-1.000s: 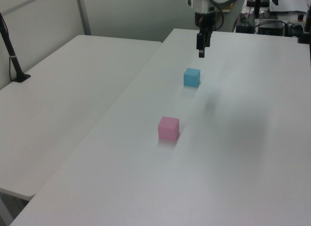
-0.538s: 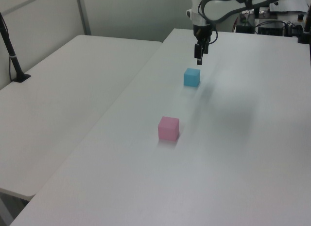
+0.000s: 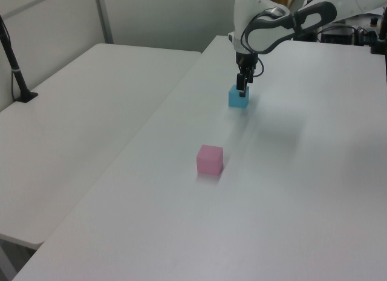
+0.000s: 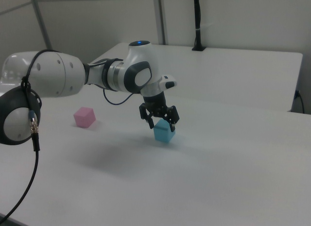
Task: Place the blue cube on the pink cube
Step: 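Move the open gripper down over the blue cube and close on it, then lift the blue cube and carry it above the pink cube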
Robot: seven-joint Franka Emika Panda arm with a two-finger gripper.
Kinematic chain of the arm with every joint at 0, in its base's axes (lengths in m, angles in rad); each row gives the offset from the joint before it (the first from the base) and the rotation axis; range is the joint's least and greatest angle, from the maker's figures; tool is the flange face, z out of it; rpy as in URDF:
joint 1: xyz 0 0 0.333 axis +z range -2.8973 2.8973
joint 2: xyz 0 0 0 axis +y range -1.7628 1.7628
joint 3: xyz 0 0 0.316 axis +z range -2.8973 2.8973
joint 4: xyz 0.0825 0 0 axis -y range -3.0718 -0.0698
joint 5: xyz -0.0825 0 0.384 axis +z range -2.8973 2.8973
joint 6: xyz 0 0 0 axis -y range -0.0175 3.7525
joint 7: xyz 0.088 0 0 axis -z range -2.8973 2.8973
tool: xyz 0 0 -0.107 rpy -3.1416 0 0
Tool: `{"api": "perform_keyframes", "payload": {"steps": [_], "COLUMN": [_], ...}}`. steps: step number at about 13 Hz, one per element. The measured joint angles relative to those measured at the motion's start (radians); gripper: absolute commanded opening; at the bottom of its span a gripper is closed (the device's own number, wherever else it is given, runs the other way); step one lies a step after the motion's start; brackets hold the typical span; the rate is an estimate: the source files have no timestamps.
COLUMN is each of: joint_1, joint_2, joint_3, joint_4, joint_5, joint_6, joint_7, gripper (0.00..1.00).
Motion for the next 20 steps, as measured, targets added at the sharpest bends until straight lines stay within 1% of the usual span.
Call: {"api": "perform_keyframes", "payload": {"steps": [1,5,7,8,9,10,11,12,16,17,20], "joint_1": [-0.007,-0.022,-0.025,-0.025,-0.025,-0.025,-0.025,-0.025,-0.025,-0.026,-0.029], "joint_2": [0.005,0.013,0.034,0.042,0.051,0.056,0.057,0.057,0.049,0.03,-0.077], "joint_3": [0.011,0.023,0.026,0.027,0.027,0.027,0.028,0.029,0.031,0.03,0.03], "joint_4": [0.01,0.02,0.02,0.02,0.021,0.021,0.021,0.025,0.049,0.061,0.096], "joint_5": [0.004,0.008,0.008,0.008,0.008,0.008,0.009,0.009,0.009,0.009,0.01], "joint_6": [0.0,0.0,0.038,0.048,0.058,0.066,0.07,0.07,0.068,0.034,-0.105], "joint_7": [0.0,0.0,0.001,0.007,0.013,0.017,0.023,0.028,0.032,0.032,0.032], "gripper": [1.0,1.0,0.92,0.75,0.5,0.38,0.24,0.22,0.22,0.23,0.23]}}
